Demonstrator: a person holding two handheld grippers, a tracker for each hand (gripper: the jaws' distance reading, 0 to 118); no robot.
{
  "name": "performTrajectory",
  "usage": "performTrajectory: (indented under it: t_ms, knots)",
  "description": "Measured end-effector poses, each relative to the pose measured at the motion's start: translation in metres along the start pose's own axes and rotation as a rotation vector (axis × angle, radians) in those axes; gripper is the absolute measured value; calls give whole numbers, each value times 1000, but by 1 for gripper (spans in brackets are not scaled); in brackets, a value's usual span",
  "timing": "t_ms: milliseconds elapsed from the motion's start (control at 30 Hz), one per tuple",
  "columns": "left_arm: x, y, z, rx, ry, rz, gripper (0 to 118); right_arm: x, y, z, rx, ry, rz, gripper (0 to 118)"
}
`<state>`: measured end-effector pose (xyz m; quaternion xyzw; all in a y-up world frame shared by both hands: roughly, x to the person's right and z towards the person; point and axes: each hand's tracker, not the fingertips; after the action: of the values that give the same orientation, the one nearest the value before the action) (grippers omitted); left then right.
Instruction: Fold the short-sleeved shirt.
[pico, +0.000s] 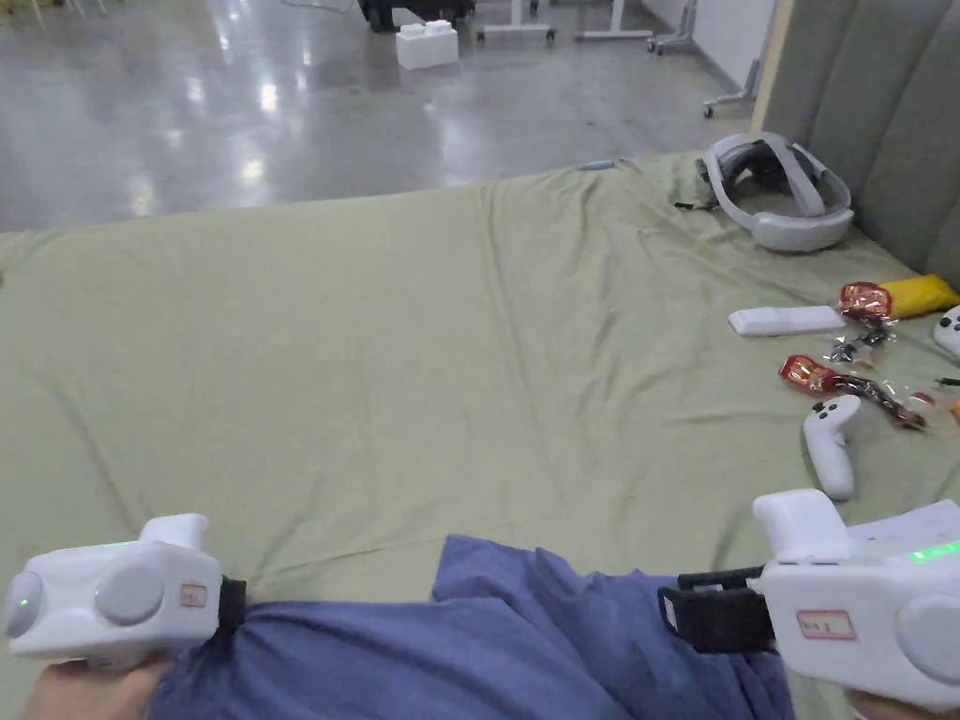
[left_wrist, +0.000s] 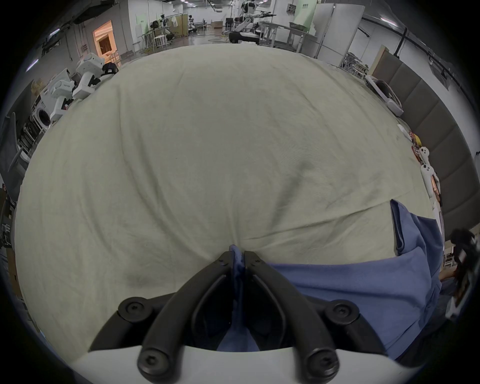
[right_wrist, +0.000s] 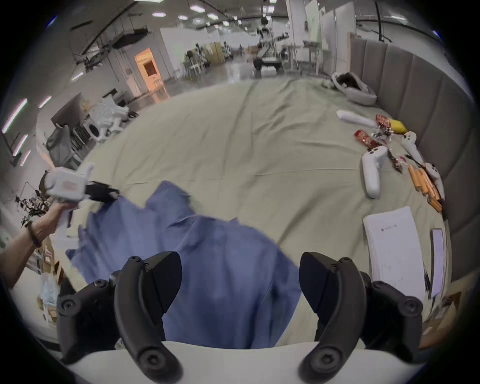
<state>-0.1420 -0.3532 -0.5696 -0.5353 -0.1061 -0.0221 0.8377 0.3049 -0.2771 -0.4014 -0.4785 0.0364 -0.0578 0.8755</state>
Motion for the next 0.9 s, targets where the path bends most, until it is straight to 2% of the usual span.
performTrajectory:
  t_ms: [67, 200, 233, 267, 300, 400, 467, 567, 667, 900]
  knots:
    - [-2, -1, 1, 4, -5, -1, 10, 6, 12, -28, -68, -62, 4, 99]
    - [-1, -1, 1, 4, -10, -18, 10, 11, 10, -67, -160, -108, 77, 92]
    - [0, 0, 0, 4, -9, -19, 10, 7, 7, -71, -173, -119, 105, 84]
    - [0, -1, 1, 6, -9, -21, 10, 6, 3, -75, -176, -121, 132, 70]
    - [0, -2, 2, 7, -8, -21, 10, 1, 0, -74, -167, -112, 153, 47]
    - [1, -3, 3, 21, 0, -21, 10, -10, -5, -71, -146, -126, 175, 18]
    - [-2, -4, 15, 33, -5, -6, 9, -11, -7, -65, -125, -129, 184, 14]
    - [-13, -15, 61, 149, -78, 43, 9, -9, -6, -31, -3, -98, 125, 13]
    - [-31, -32, 136, 305, -155, 101, 9, -8, -4, 24, 135, -91, 104, 13]
    - [-52, -68, 323, 650, -217, 99, 9, -8, 12, 156, 450, -83, 37, 13]
